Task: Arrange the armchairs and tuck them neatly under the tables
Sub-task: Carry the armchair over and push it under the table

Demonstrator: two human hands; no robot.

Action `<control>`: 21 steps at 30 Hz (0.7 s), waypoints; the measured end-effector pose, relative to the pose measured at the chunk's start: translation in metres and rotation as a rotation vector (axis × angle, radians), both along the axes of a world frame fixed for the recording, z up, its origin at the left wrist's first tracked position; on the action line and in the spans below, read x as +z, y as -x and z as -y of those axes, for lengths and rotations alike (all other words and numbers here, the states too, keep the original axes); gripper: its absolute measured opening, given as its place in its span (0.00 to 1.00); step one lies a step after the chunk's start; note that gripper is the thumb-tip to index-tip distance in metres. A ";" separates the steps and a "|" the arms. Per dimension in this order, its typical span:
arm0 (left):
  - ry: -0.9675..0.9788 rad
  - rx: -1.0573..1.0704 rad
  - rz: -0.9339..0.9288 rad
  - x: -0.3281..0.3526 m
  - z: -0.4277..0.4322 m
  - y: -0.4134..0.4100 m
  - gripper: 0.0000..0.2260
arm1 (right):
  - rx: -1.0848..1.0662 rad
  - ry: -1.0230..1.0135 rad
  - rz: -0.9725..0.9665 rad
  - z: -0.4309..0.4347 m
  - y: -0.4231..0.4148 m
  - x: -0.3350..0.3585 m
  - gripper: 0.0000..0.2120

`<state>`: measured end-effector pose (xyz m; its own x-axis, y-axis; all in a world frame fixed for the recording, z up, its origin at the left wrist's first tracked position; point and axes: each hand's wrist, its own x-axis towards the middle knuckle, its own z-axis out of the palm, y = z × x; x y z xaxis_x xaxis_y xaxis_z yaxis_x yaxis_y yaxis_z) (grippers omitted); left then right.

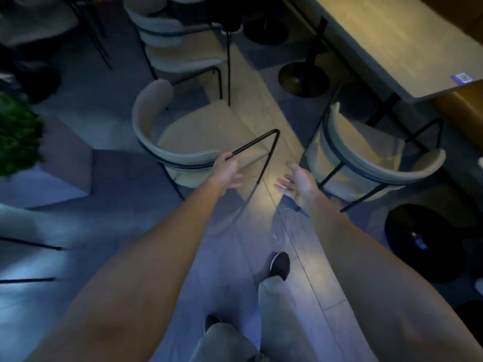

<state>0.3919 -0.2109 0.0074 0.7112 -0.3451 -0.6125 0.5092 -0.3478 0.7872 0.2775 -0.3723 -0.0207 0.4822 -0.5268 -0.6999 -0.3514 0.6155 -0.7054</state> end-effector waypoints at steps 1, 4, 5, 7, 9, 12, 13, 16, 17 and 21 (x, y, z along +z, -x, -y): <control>-0.001 0.023 0.002 0.004 -0.023 -0.006 0.17 | 0.020 -0.005 0.009 -0.019 -0.009 0.006 0.23; -0.005 0.080 -0.011 0.011 -0.081 -0.029 0.17 | 0.091 -0.039 0.053 -0.066 -0.040 0.014 0.21; -0.010 0.093 -0.007 0.011 -0.096 -0.040 0.17 | 0.104 -0.054 0.061 -0.079 -0.052 0.014 0.23; -0.023 0.122 0.018 0.007 -0.120 -0.065 0.17 | 0.110 -0.072 0.071 -0.100 -0.081 0.007 0.26; -0.052 0.160 0.020 -0.001 -0.136 -0.096 0.16 | 0.122 -0.088 0.052 -0.118 -0.113 -0.003 0.27; -0.124 0.193 0.014 -0.019 -0.153 -0.143 0.15 | 0.138 -0.133 -0.027 -0.141 -0.159 -0.024 0.26; -0.140 0.195 0.013 -0.024 -0.157 -0.158 0.14 | 0.139 -0.161 -0.047 -0.147 -0.175 -0.030 0.24; -0.197 0.189 -0.008 -0.036 -0.167 -0.194 0.11 | 0.111 -0.264 -0.121 -0.164 -0.216 -0.049 0.26; -0.219 0.187 0.004 -0.037 -0.172 -0.205 0.10 | 0.096 -0.294 -0.147 -0.173 -0.228 -0.055 0.29; -0.267 0.206 0.024 -0.049 -0.187 -0.254 0.16 | -0.031 -0.330 -0.223 -0.192 -0.269 -0.069 0.37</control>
